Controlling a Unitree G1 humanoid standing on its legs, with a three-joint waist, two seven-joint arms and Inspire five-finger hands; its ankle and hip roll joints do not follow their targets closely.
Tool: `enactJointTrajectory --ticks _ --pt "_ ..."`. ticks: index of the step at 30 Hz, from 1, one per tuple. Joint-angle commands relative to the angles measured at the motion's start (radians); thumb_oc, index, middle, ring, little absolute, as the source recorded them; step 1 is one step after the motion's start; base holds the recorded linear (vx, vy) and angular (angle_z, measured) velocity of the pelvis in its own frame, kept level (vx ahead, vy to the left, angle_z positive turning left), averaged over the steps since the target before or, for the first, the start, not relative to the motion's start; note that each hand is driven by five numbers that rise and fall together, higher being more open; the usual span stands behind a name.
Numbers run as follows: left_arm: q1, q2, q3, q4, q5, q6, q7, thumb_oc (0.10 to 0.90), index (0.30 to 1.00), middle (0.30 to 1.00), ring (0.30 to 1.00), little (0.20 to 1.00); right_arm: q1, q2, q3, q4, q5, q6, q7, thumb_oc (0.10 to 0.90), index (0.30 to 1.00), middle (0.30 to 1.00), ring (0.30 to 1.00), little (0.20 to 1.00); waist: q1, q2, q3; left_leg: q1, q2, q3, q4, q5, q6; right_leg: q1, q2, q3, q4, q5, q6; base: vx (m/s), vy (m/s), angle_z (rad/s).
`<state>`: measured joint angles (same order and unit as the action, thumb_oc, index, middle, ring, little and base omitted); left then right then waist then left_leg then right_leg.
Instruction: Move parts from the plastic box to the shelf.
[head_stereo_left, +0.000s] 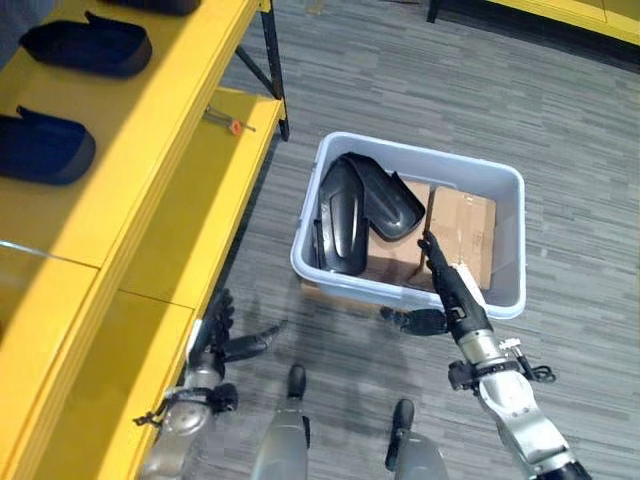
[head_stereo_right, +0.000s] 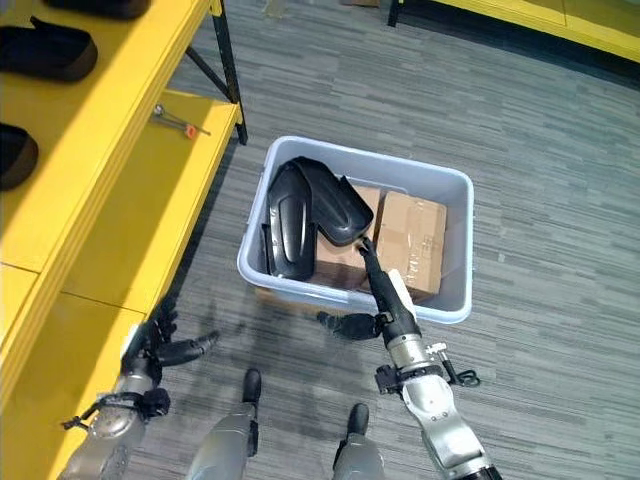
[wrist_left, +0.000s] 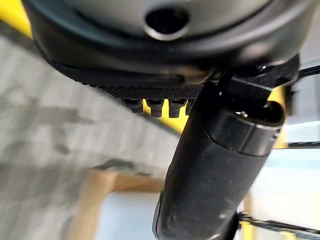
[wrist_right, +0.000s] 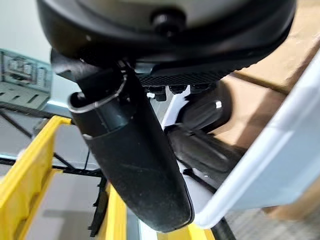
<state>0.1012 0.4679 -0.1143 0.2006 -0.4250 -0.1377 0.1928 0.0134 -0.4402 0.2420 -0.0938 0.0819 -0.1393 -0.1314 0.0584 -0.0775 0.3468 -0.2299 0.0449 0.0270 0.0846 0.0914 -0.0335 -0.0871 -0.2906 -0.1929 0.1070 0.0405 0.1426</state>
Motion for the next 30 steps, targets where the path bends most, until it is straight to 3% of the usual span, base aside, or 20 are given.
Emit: enactJointTrajectory --ticks 1,10,18,21,25,29,30 --pt "0.062 -0.011 0.001 -0.076 0.029 -0.067 0.004 0.900 1.000 1.000 1.000 1.000 -0.043 -0.041 -0.034 -0.096 -0.017 -0.072 -0.005 0.900 1.000 1.000 1.000 1.000 -0.021 -0.001 -0.116 -0.027 0.076 0.001 0.068 -0.048 -0.015 -0.014 0.055 0.012 0.034 -0.048 0.031 0.08 0.081 -0.11" --pt "0.107 -0.026 0.004 -0.089 0.027 -0.061 -0.021 0.900 1.000 1.000 1.000 1.000 0.008 -0.044 -0.048 -0.103 -0.022 -0.066 0.021 0.900 1.000 1.000 1.000 1.000 -0.028 0.009 -0.184 0.030 0.058 0.017 0.017 -0.055 -0.011 0.031 0.045 -0.005 -0.040 -0.005 0.047 0.08 0.028 -0.10" --pt "0.117 -0.027 0.013 -0.091 0.026 -0.057 -0.029 0.900 1.000 1.000 1.000 1.000 -0.038 -0.036 -0.022 -0.080 -0.032 -0.059 0.020 0.900 1.000 1.000 1.000 1.000 -0.005 0.003 -0.190 0.037 0.028 0.018 0.054 -0.102 0.011 0.042 0.020 0.001 -0.051 0.041 0.066 0.02 0.039 0.00" --pt "0.118 -0.016 0.020 -0.101 0.031 -0.056 -0.026 0.900 1.000 1.000 1.000 1.000 -0.054 -0.024 -0.007 -0.070 -0.043 -0.054 0.026 0.900 1.000 1.000 1.000 1.000 0.012 0.007 -0.184 0.048 -0.009 0.004 0.048 -0.117 0.043 0.019 -0.005 0.009 0.030 0.054 0.080 0.04 0.138 0.00" --pt "0.091 -0.002 0.019 -0.085 0.058 -0.055 -0.014 0.900 1.000 1.000 1.000 1.000 -0.058 -0.010 0.007 -0.070 -0.057 -0.055 0.029 0.900 1.000 1.000 1.000 1.000 0.001 0.027 -0.165 0.061 -0.047 -0.036 0.038 -0.116 0.068 -0.055 0.004 0.088 0.189 0.086 0.069 0.04 0.092 0.12" --pt "0.079 -0.014 0.018 -0.080 0.053 -0.059 -0.011 0.900 1.000 1.000 1.000 1.000 -0.060 -0.018 0.008 -0.081 -0.064 -0.053 0.028 0.900 1.000 1.000 1.000 1.000 -0.013 0.050 -0.160 0.088 -0.039 -0.057 0.019 -0.125 0.051 -0.086 -0.028 0.128 0.101 0.110 0.059 0.11 -0.102 0.33" --pt "0.077 -0.019 0.016 -0.080 0.051 -0.060 -0.003 0.900 1.000 1.000 1.000 1.000 -0.064 -0.019 0.002 -0.078 -0.060 -0.054 0.017 0.900 1.000 1.000 1.000 1.000 -0.018 0.047 -0.151 0.106 -0.018 -0.065 0.021 -0.141 0.031 -0.115 -0.065 0.126 0.005 0.137 0.068 0.14 -0.273 0.28"
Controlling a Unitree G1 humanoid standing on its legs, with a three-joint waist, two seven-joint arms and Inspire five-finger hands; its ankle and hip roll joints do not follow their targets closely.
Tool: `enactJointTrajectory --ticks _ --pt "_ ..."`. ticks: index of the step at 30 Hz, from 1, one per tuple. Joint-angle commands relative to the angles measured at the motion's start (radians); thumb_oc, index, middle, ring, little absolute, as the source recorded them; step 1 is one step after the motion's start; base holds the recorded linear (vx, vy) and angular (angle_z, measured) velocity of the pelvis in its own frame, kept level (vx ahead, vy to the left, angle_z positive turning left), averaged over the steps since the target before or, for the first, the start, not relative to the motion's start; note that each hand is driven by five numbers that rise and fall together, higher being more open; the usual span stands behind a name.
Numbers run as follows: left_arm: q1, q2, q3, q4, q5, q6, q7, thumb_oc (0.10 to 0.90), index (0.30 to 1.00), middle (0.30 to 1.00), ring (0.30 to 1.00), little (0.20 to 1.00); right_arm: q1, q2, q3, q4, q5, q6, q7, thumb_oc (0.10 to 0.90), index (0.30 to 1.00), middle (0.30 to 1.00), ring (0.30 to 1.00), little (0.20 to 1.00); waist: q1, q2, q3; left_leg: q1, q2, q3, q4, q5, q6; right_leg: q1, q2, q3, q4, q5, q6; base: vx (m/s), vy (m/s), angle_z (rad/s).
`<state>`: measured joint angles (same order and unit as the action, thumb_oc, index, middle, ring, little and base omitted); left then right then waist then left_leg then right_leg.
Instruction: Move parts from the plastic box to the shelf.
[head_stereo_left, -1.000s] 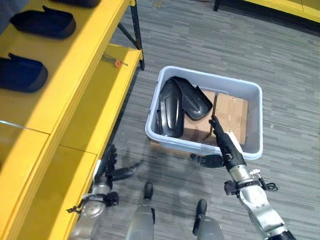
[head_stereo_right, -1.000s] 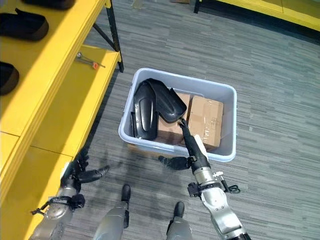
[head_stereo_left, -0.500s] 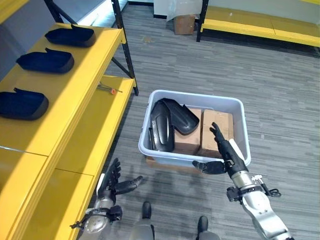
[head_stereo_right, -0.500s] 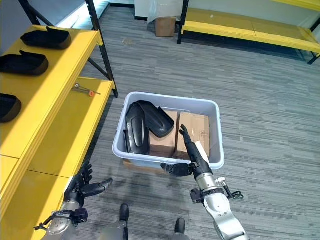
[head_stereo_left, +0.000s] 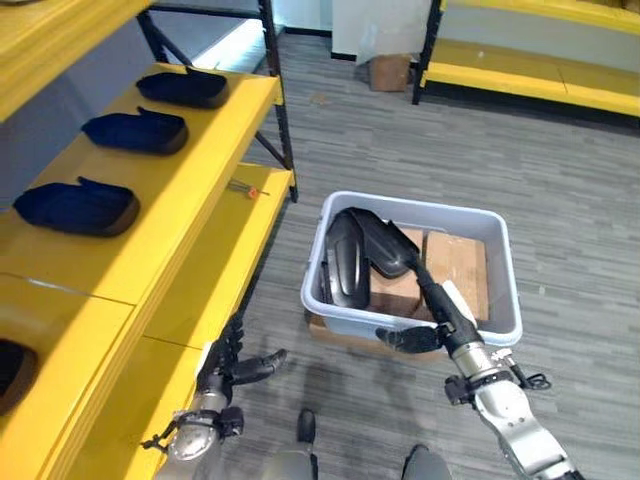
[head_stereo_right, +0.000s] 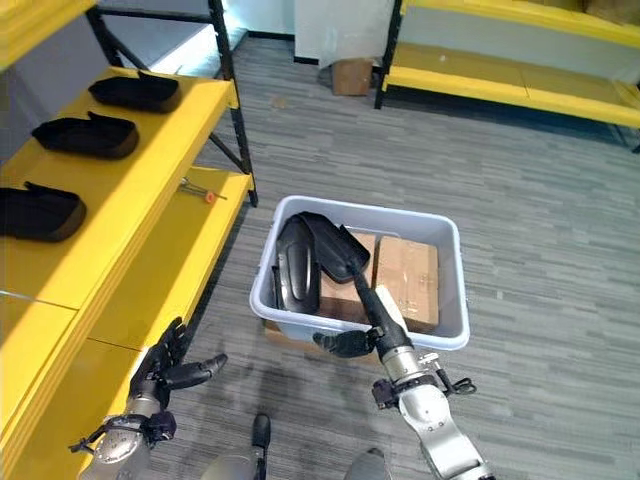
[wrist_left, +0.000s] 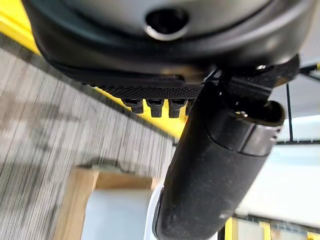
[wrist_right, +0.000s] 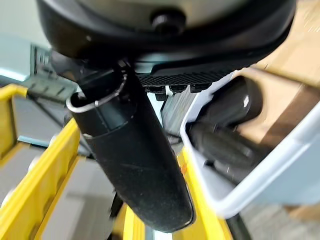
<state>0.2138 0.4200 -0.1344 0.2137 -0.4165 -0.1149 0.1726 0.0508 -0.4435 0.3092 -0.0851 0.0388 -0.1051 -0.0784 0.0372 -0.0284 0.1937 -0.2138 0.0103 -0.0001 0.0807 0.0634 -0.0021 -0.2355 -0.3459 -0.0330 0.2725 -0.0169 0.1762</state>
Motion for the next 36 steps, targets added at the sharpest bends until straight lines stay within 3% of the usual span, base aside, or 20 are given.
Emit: enactJointTrajectory --ticks 1,4,5,15,30,36 --pt "-0.033 0.029 0.039 -0.094 0.040 -0.083 0.016 0.900 1.000 1.000 1.000 1.000 -0.098 -0.014 -0.069 -0.089 -0.015 -0.088 -0.035 0.900 1.000 1.000 1.000 1.000 0.001 -0.009 0.005 0.099 0.023 -0.042 0.034 -0.116 -0.010 0.046 -0.009 -0.049 -0.169 0.202 0.039 0.13 -0.286 0.08" --pt "-0.024 0.012 0.041 -0.081 0.039 -0.086 0.002 0.900 1.000 1.000 1.000 1.000 -0.082 -0.022 -0.078 -0.085 -0.003 -0.094 -0.020 0.900 1.000 1.000 1.000 1.000 0.000 -0.034 -0.024 0.115 0.062 -0.048 0.038 -0.114 -0.044 0.101 0.019 -0.110 -0.194 0.167 0.046 0.16 -0.316 0.30" --pt "0.001 0.002 0.048 -0.086 0.023 -0.087 -0.011 0.900 1.000 1.000 1.000 1.000 -0.068 -0.040 -0.087 -0.092 0.008 -0.098 -0.013 0.900 1.000 1.000 1.000 1.000 0.004 -0.023 -0.042 0.128 0.102 -0.062 0.021 -0.099 -0.065 0.139 0.055 -0.148 -0.208 0.116 0.030 0.19 -0.345 0.40" --pt "0.027 -0.010 0.046 -0.091 0.015 -0.076 -0.017 0.900 1.000 1.000 1.000 1.000 -0.044 -0.052 -0.098 -0.085 0.024 -0.095 -0.019 0.900 1.000 1.000 1.000 1.000 0.003 0.011 -0.057 0.155 0.166 -0.074 -0.047 -0.047 -0.094 0.155 0.112 -0.169 -0.190 0.048 -0.004 0.05 -0.119 -0.02" --pt "0.030 -0.018 0.040 -0.089 0.008 -0.079 -0.021 0.900 1.000 1.000 1.000 1.000 -0.090 -0.059 -0.090 -0.055 -0.024 -0.092 -0.050 0.900 1.000 1.000 1.000 1.000 0.006 0.043 -0.082 0.179 0.182 -0.074 -0.107 -0.011 -0.109 0.180 0.127 -0.189 -0.203 0.034 -0.014 0.02 -0.018 0.06" --pt "0.032 -0.004 0.019 -0.107 -0.001 -0.081 -0.043 0.900 1.000 1.000 1.000 1.000 -0.290 -0.126 -0.050 0.095 -0.165 -0.071 -0.117 0.900 1.000 1.000 1.000 1.000 0.031 0.049 -0.088 0.180 0.182 -0.079 -0.118 -0.006 -0.113 0.191 0.123 -0.198 -0.216 0.037 -0.012 0.00 -0.001 0.01"
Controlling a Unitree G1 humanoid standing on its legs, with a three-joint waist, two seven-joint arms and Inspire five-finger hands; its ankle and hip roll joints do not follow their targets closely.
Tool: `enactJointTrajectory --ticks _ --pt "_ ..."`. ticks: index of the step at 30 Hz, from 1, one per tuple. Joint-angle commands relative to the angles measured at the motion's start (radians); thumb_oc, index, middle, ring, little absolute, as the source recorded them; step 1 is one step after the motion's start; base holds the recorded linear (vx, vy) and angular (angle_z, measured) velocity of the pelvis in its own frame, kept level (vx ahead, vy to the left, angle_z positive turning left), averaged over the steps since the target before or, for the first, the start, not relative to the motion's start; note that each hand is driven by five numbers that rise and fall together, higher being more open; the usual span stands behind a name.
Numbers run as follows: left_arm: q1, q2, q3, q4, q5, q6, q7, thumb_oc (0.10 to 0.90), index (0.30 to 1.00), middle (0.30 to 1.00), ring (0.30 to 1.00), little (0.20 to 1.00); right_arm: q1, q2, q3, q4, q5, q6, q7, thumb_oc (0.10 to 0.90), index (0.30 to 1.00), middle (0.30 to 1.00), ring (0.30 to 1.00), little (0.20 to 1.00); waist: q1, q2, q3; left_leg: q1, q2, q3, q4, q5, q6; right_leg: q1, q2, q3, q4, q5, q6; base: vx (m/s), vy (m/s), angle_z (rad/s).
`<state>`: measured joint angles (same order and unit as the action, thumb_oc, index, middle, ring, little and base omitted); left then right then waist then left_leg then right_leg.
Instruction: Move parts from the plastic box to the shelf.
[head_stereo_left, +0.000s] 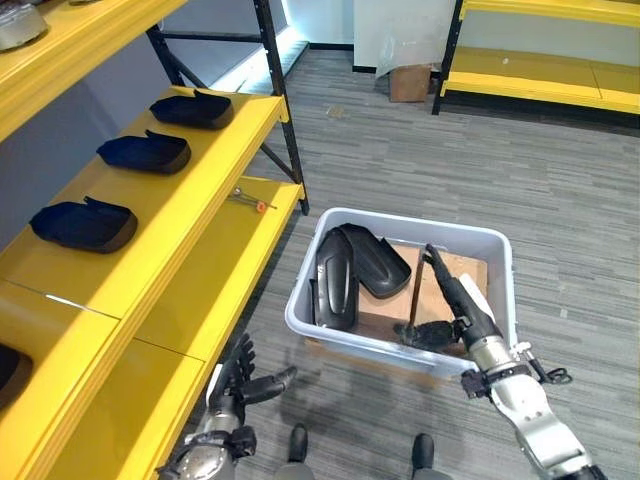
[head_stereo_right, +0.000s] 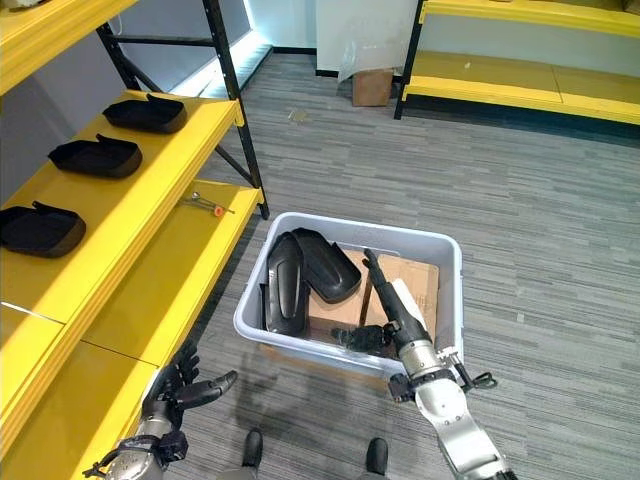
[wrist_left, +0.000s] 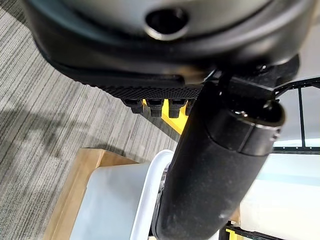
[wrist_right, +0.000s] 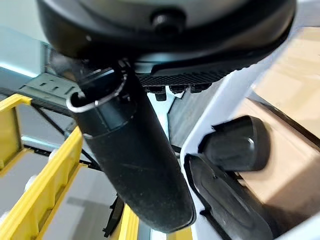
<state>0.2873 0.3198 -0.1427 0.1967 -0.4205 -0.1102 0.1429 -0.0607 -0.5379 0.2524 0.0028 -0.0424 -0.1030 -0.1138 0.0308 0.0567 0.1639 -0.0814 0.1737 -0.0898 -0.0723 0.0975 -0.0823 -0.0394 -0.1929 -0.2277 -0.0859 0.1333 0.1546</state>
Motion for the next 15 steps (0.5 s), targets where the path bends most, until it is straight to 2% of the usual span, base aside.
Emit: enactJointTrajectory --ticks 1,5,7,9,10,11,12,15 --pt "-0.043 0.095 0.029 -0.089 0.003 -0.086 -0.013 0.900 1.000 1.000 1.000 1.000 -0.183 -0.032 0.009 0.012 -0.085 -0.074 -0.083 0.900 1.000 1.000 1.000 1.000 0.036 -0.036 -0.056 0.047 0.018 0.010 0.035 -0.040 -0.033 -0.006 -0.030 -0.003 0.142 -0.113 0.009 0.00 -0.001 0.03" --pt "-0.050 0.124 -0.004 -0.106 -0.022 -0.094 -0.032 0.900 1.000 1.000 1.000 1.000 -0.424 -0.125 0.087 0.196 -0.169 -0.038 -0.127 0.900 1.000 1.000 1.000 1.000 0.069 -0.013 -0.029 0.018 0.010 -0.003 0.033 -0.021 -0.039 -0.028 -0.043 -0.010 0.152 -0.109 0.010 -0.06 0.014 0.01" --pt "-0.057 0.129 -0.012 -0.103 -0.024 -0.096 -0.034 0.900 1.000 1.000 1.000 1.000 -0.471 -0.135 0.111 0.230 -0.183 -0.029 -0.132 0.900 1.000 1.000 1.000 1.000 0.073 -0.007 -0.022 0.011 0.008 -0.005 0.031 -0.016 -0.041 -0.036 -0.046 -0.011 0.156 -0.108 0.010 -0.06 0.023 0.04" --pt "-0.070 0.138 -0.023 -0.112 -0.035 -0.100 -0.032 0.900 1.000 1.000 1.000 1.000 -0.570 -0.164 0.150 0.298 -0.212 -0.016 -0.147 0.900 1.000 1.000 1.000 1.000 0.083 0.007 -0.001 -0.007 0.003 -0.009 0.029 -0.004 -0.043 -0.058 -0.053 -0.012 0.167 -0.106 0.010 -0.12 0.037 0.13" --pt "-0.090 0.145 -0.037 -0.112 -0.043 -0.105 -0.030 0.900 1.000 1.000 1.000 1.000 -0.668 -0.201 0.193 0.361 -0.225 -0.001 -0.145 0.900 1.000 1.000 1.000 1.000 0.088 0.021 0.022 -0.027 0.000 -0.011 0.027 0.008 -0.046 -0.085 -0.060 -0.013 0.181 -0.104 0.009 -0.12 0.035 0.13" --pt "-0.092 0.143 -0.036 -0.111 -0.044 -0.105 -0.030 0.900 1.000 1.000 1.000 1.000 -0.674 -0.201 0.196 0.364 -0.224 -0.002 -0.146 0.900 1.000 1.000 1.000 1.000 0.087 0.022 0.023 -0.028 0.000 -0.011 0.027 0.009 -0.046 -0.087 -0.060 -0.012 0.183 -0.105 0.009 -0.14 0.047 0.11" --pt "-0.106 0.151 -0.048 -0.108 -0.042 -0.106 -0.030 0.900 1.000 1.000 1.000 1.000 -0.744 -0.235 0.230 0.390 -0.252 0.005 -0.147 0.900 1.000 1.000 1.000 1.000 0.092 0.036 0.045 -0.045 -0.002 -0.012 0.025 0.020 -0.049 -0.112 -0.065 -0.011 0.195 -0.105 0.009 -0.07 0.022 0.15" --pt "-0.127 0.160 -0.062 -0.106 -0.044 -0.111 -0.033 0.900 1.000 1.000 1.000 1.000 -0.858 -0.268 0.288 0.476 -0.288 0.017 -0.153 0.900 1.000 1.000 1.000 1.000 0.100 0.054 0.075 -0.075 -0.005 -0.013 0.024 0.033 -0.051 -0.151 -0.073 -0.005 0.213 -0.105 0.008 -0.08 0.027 0.03"
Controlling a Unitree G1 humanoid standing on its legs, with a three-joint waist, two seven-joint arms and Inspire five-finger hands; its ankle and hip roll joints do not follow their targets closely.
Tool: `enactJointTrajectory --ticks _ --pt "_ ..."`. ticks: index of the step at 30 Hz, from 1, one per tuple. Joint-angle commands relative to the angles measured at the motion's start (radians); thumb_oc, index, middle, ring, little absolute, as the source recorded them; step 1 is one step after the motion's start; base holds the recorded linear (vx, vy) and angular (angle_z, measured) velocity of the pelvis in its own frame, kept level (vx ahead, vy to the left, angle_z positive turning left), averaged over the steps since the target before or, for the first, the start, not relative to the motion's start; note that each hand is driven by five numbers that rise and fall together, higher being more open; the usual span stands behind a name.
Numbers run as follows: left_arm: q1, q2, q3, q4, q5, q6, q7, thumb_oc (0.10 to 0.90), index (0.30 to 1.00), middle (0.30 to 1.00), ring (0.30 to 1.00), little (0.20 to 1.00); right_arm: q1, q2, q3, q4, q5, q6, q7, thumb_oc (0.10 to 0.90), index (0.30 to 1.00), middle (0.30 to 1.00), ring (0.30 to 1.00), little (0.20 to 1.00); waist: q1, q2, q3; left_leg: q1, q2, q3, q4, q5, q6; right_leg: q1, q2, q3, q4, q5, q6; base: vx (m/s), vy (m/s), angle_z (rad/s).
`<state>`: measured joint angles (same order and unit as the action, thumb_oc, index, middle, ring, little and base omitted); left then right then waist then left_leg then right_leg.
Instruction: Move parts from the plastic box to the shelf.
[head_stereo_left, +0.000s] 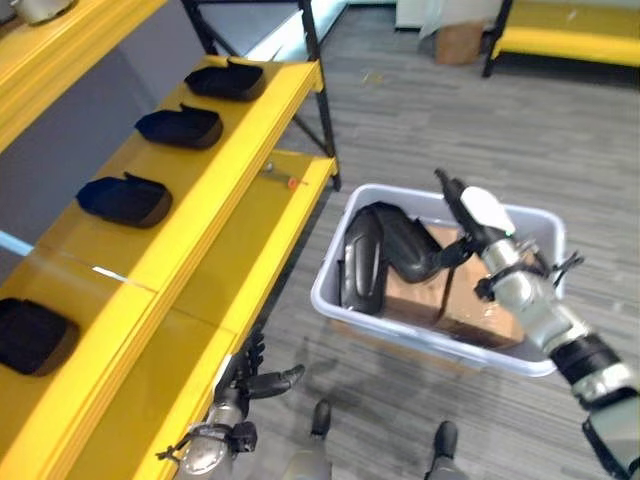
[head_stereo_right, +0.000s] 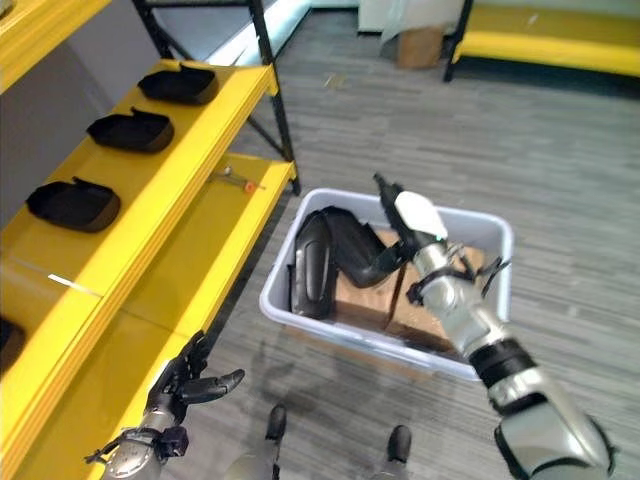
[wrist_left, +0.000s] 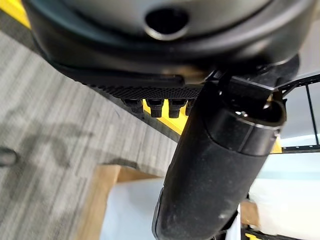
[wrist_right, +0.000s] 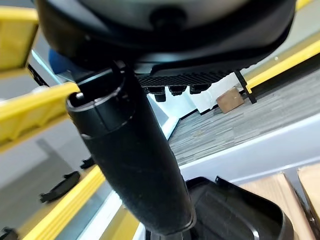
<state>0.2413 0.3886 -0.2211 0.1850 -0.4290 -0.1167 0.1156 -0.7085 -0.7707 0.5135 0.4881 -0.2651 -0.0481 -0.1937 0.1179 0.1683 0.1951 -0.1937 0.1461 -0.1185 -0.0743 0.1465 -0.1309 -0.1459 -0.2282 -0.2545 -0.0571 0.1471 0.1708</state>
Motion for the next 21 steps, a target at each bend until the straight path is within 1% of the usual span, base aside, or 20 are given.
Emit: enactJointTrajectory --ticks 1,4,5,6,9,11,14,16,18,21 --pt "-0.082 0.090 0.017 -0.094 -0.035 -0.104 -0.005 0.900 1.000 1.000 1.000 1.000 -0.215 -0.035 0.031 -0.006 -0.064 -0.039 -0.074 0.900 1.000 1.000 1.000 1.000 0.012 -0.057 0.044 0.035 0.022 0.016 0.026 -0.015 -0.002 -0.047 -0.038 0.023 0.186 -0.119 -0.008 -0.07 0.017 -0.06" --pt "-0.094 0.091 0.010 -0.095 -0.055 -0.107 -0.003 0.900 1.000 1.000 1.000 1.000 -0.301 -0.040 0.077 0.065 -0.069 -0.026 -0.070 0.900 1.000 1.000 1.000 1.000 0.019 -0.047 0.070 0.009 0.023 0.017 0.024 -0.003 -0.003 -0.085 -0.037 0.029 0.196 -0.114 -0.010 -0.06 0.009 0.00" --pt "-0.102 0.088 0.011 -0.094 -0.067 -0.107 0.000 0.900 1.000 1.000 1.000 1.000 -0.358 -0.050 0.118 0.103 -0.078 -0.019 -0.066 0.900 1.000 1.000 1.000 1.000 0.022 -0.043 0.085 -0.009 0.026 0.020 0.019 0.007 -0.005 -0.111 -0.036 0.036 0.200 -0.112 -0.011 -0.05 0.005 -0.03" --pt "-0.104 0.087 0.013 -0.092 -0.065 -0.108 0.005 0.900 1.000 1.000 1.000 1.000 -0.380 -0.053 0.132 0.115 -0.080 -0.017 -0.065 0.900 1.000 1.000 1.000 1.000 0.024 -0.043 0.089 -0.014 0.027 0.023 0.016 0.010 -0.007 -0.119 -0.035 0.038 0.201 -0.110 -0.012 -0.05 -0.006 -0.08" --pt "-0.114 0.083 0.014 -0.086 -0.062 -0.107 0.009 0.900 1.000 1.000 1.000 1.000 -0.418 -0.061 0.168 0.139 -0.089 -0.018 -0.058 0.900 1.000 1.000 1.000 1.000 0.026 -0.041 0.098 -0.028 0.029 0.025 0.010 0.018 -0.010 -0.142 -0.034 0.042 0.207 -0.107 -0.014 -0.01 -0.010 -0.03" --pt "-0.119 0.087 0.013 -0.087 -0.055 -0.109 0.009 0.900 1.000 1.000 1.000 1.000 -0.455 -0.084 0.209 0.187 -0.106 -0.017 -0.049 0.900 1.000 1.000 1.000 1.000 0.032 -0.038 0.115 -0.046 0.034 0.027 0.005 0.031 -0.017 -0.162 -0.036 0.041 0.215 -0.106 -0.015 0.00 0.000 0.00" --pt "-0.123 0.086 0.009 -0.085 -0.055 -0.111 0.008 0.900 1.000 1.000 1.000 1.000 -0.487 -0.098 0.240 0.198 -0.118 -0.017 -0.039 0.900 1.000 1.000 1.000 1.000 0.033 -0.038 0.125 -0.060 0.035 0.026 0.003 0.037 -0.022 -0.177 -0.033 0.042 0.219 -0.105 -0.016 -0.01 -0.005 0.02" --pt "-0.132 0.085 0.001 -0.082 -0.057 -0.116 0.010 0.900 1.000 1.000 1.000 1.000 -0.525 -0.111 0.283 0.264 -0.122 -0.021 -0.034 0.900 1.000 1.000 1.000 1.000 0.038 -0.036 0.143 -0.082 0.042 0.025 0.000 0.048 -0.027 -0.208 -0.032 0.040 0.229 -0.101 -0.016 -0.03 -0.033 0.05" --pt "-0.143 0.083 0.006 -0.075 -0.052 -0.119 0.021 0.900 1.000 1.000 1.000 1.000 -0.560 -0.130 0.327 0.280 -0.129 -0.026 -0.027 0.900 1.000 1.000 1.000 1.000 0.042 -0.039 0.159 -0.098 0.046 0.026 -0.005 0.056 -0.030 -0.235 -0.030 0.042 0.239 -0.097 -0.018 -0.01 -0.016 0.00" --pt "-0.151 0.085 0.006 -0.072 -0.050 -0.121 0.025 0.900 1.000 1.000 1.000 1.000 -0.581 -0.137 0.357 0.288 -0.141 -0.030 -0.018 0.900 1.000 1.000 1.000 1.000 0.045 -0.041 0.166 -0.106 0.048 0.025 -0.006 0.064 -0.033 -0.247 -0.025 0.043 0.242 -0.096 -0.018 0.00 -0.009 -0.02"
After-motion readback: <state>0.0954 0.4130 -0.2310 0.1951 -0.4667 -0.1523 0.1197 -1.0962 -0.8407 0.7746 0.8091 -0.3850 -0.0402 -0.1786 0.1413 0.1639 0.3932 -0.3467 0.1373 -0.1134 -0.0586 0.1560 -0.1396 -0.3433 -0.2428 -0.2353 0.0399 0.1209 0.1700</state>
